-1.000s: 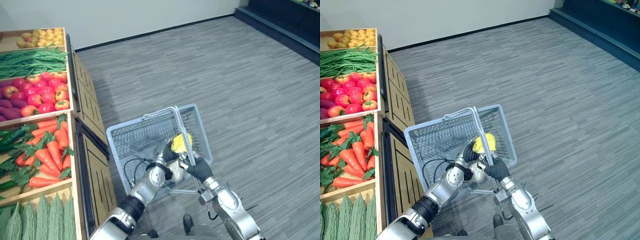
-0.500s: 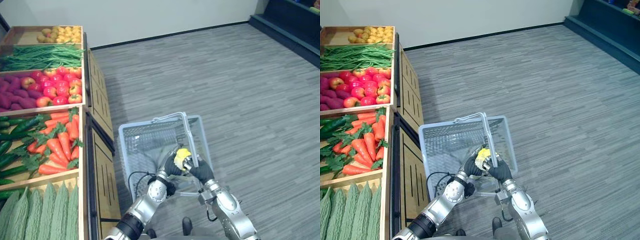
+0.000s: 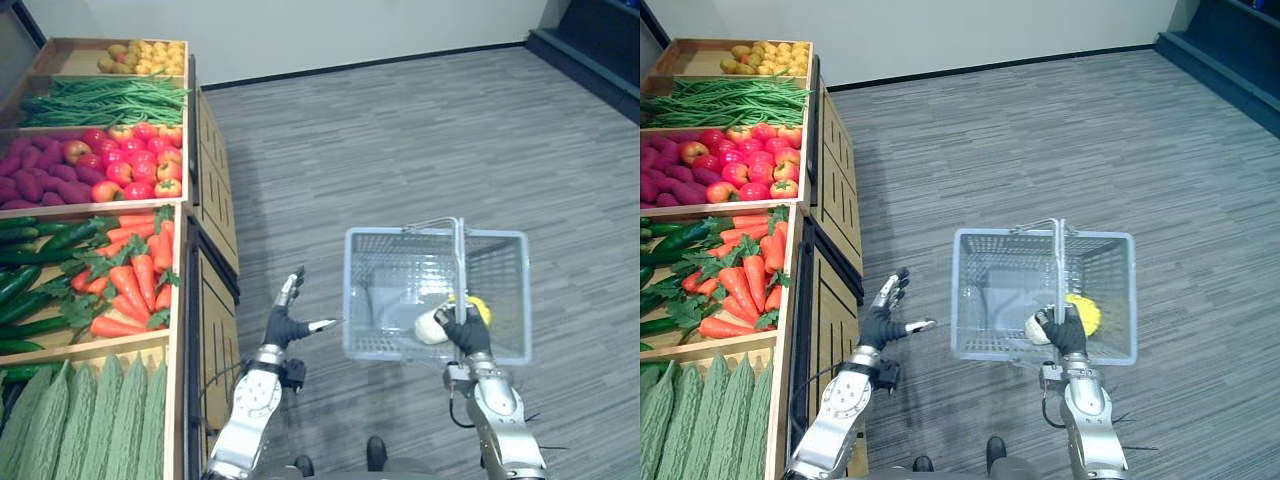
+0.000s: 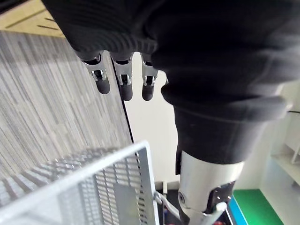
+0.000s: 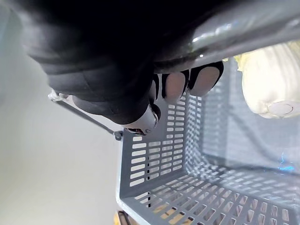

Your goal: Pick vegetable in the basket

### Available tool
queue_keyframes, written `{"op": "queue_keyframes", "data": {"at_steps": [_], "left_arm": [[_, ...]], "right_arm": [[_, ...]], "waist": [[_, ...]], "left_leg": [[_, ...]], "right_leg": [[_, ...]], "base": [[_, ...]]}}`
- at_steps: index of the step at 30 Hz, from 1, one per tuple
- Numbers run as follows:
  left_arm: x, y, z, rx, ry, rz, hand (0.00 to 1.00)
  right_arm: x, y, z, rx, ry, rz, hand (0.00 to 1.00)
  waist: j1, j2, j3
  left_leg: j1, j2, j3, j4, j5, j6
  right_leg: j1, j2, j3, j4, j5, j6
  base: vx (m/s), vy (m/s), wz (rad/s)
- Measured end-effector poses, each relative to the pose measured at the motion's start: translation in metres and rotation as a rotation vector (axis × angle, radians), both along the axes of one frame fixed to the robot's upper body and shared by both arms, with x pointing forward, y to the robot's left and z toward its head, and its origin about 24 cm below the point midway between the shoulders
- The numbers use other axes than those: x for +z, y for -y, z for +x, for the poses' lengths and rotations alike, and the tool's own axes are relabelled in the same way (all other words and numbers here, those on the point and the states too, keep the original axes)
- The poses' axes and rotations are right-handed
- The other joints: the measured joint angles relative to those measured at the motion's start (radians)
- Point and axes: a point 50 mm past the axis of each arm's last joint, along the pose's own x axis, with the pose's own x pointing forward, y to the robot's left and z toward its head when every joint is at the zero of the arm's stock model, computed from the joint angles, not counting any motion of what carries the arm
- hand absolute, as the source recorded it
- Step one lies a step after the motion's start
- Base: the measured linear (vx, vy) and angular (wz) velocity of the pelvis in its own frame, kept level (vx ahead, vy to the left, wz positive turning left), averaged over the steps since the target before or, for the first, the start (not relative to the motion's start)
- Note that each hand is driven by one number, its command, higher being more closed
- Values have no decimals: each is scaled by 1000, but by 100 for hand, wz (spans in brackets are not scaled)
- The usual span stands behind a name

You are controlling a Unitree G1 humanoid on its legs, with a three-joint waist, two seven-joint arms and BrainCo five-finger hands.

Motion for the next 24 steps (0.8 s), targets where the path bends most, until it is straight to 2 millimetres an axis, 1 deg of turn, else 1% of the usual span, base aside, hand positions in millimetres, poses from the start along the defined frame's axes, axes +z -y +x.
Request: {"op": "queue_keyframes", "data": {"at_steps": [1, 3, 4, 7, 10, 12, 13, 14, 15, 16, 17, 18, 19, 20, 21, 22, 23, 24], "left_arm": [[-11, -12, -3, 53, -48, 8, 0], [-22, -22, -8, 108, -97, 5, 0], [-28, -29, -14, 152, -124, -3, 0], [-33, -34, -18, 189, -150, -5, 0], [-39, -41, -25, 252, -176, -28, 0], [-41, -46, -28, 296, -185, -31, 0], [-41, -47, -29, 301, -188, -31, 0], [-42, -47, -30, 302, -188, -31, 0], [-42, -47, -30, 303, -192, -30, 0], [-45, -47, -31, 304, -204, -30, 0], [-47, -47, -32, 304, -214, -30, 0], [-51, -47, -35, 307, -234, -26, 0], [-51, -47, -34, 296, -238, -14, 0], [-51, -48, -33, 296, -235, -5, 0], [-48, -48, -29, 297, -222, 2, 0], [-44, -49, -22, 297, -198, 6, 0], [-44, -49, -20, 298, -194, 8, 0], [-43, -48, -14, 296, -185, 8, 0]], "right_arm": [[-3, 4, -5, -16, -16, -2, 100], [-8, 5, -10, -22, -39, -1, 100], [-12, 6, -14, -24, -58, 1, 100], [-18, 9, -19, -41, -84, 15, 100], [-22, 9, -23, -53, -100, 25, 100], [-22, 10, -23, -57, -100, 23, 100], [-22, 13, -24, -67, -101, 20, 100], [-21, 14, -24, -73, -100, 17, 100], [-21, 17, -25, -83, -101, 9, 100], [-21, 19, -25, -86, -103, -1, 100], [-21, 20, -25, -85, -106, -11, 100], [-22, 20, -24, -81, -111, -18, 100], [-24, 19, -24, -81, -123, -19, 100], [-26, 19, -25, -83, -129, -19, 100], [-26, 20, -25, -88, -131, -21, 100], [-25, 22, -25, -86, -130, -28, 100], [-24, 22, -24, -85, -128, -30, 100], [-22, 25, -22, -81, -120, -44, 100]], "waist": [[0, 3, -7], [0, 8, -17], [0, 9, -22], [1, 7, -22], [5, 6, -23], [15, 7, -23], [23, 6, -23], [23, 4, -22], [21, -5, -22], [11, -17, -21], [3, -19, -21], [-3, -15, -20], [-14, -19, -12], [-17, -21, -10], [-16, -9, -3], [-29, -4, -1], [-33, 0, 1], [-52, 9, 10]], "left_leg": [[-5, 0, -8, 1, 0, 0], [-8, 1, -16, 1, 0, 0], [-9, 2, -18, 1, -1, -1], [-10, 2, -16, 1, -3, -2], [-15, 3, -7, 13, -19, -3], [-28, 9, 16, 48, -53, -4], [-38, 10, 26, 79, -84, -6], [-44, 9, 28, 97, -100, -4], [-53, -1, 33, 138, -136, 4], [-60, -18, 27, 174, -172, 9], [-57, -23, 26, 187, -191, 13], [-37, -26, 18, 195, -216, 40], [-3, -25, 4, 199, -236, 49], [14, -22, 2, 200, -245, 47], [34, -7, 1, 207, -268, 35], [57, 21, -12, 206, -286, 26], [62, 28, -21, 204, -290, 20], [80, 52, -42, 203, -298, 7]], "right_leg": [[0, 0, -8, 0, -3, -1], [-1, 0, -17, 0, -6, -2], [0, 0, -20, 1, -9, 0], [-1, 0, -23, 1, -14, 3], [-7, 1, -17, 8, -26, 3], [-36, 4, 5, 57, -66, 12], [-68, 2, 11, 126, -109, 15], [-87, -1, 12, 169, -138, 16], [-135, -17, 15, 286, -206, 22], [-169, -38, 16, 401, -261, 30], [-189, -47, 11, 459, -278, 41], [-248, -59, -2, 618, -280, 53], [-324, -62, -19, 774, -298, 51], [-345, -58, -22, 794, -318, 40], [-395, -44, -19, 784, -334, 34], [-470, -16, -11, 729, -328, 37], [-484, -9, -5, 712, -324, 38], [-535, 14, 34, 631, -270, 41]], "base": [[-12, -23, 16], [15, -16, 14], [29, -7, 9], [14, -1, 3], [17, 9, -6], [40, 19, -30], [78, 32, -28], [101, 45, -17], [131, 53, -4], [127, 44, -3], [173, 47, -2], [251, 41, 4], [302, 36, 8], [370, 5, 10], [516, -67, 23], [434, -66, 29], [479, -119, 61], [407, -141, 69]]}}
